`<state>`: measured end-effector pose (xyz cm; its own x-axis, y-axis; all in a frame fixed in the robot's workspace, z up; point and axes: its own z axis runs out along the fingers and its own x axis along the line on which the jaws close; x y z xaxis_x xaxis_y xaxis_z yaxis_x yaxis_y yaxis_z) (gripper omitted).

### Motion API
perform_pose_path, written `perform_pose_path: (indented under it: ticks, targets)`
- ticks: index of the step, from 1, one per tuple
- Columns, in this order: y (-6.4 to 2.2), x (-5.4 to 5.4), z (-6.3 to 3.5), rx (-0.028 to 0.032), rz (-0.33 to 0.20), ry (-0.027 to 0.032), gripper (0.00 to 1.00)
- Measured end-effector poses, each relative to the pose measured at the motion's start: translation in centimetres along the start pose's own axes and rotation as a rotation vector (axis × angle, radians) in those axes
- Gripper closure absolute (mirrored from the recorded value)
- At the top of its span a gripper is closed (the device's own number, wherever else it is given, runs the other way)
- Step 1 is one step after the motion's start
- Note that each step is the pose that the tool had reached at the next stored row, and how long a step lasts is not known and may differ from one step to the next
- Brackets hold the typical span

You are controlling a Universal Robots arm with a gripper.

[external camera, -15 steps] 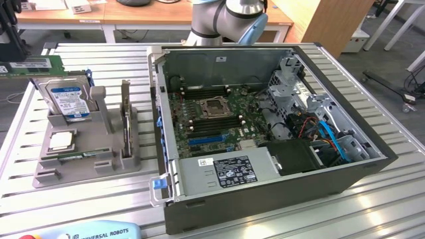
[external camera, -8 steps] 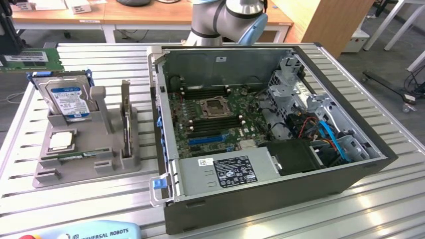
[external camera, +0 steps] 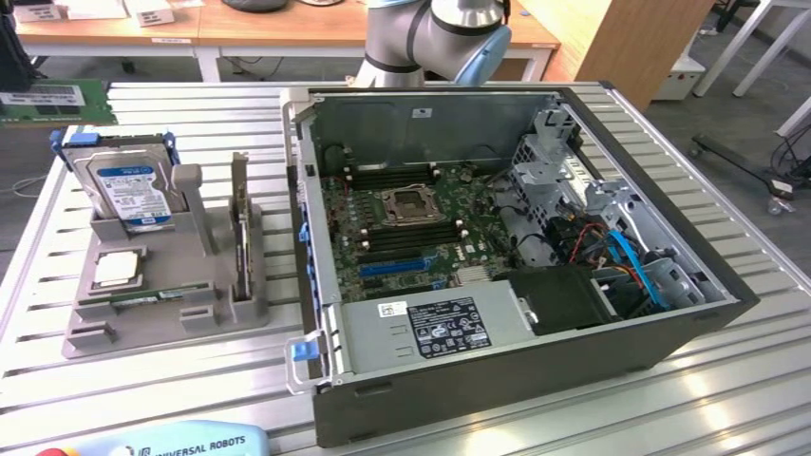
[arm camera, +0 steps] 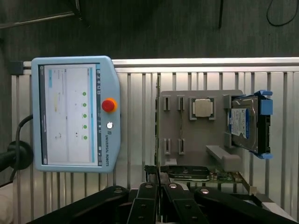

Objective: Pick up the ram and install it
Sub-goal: 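Pick up the ram and move it above insertion slot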

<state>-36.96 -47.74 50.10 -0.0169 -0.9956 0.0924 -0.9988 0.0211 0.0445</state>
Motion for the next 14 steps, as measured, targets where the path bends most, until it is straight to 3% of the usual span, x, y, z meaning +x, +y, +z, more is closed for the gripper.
perform_pose_path:
  ticks: [10,14]
  targets:
    - [0.06,0.1,-1.34,0.0002,0.0,0.0104,0.88]
    - [0.06,0.1,-1.52,0.0002,0.0,0.0113,0.88]
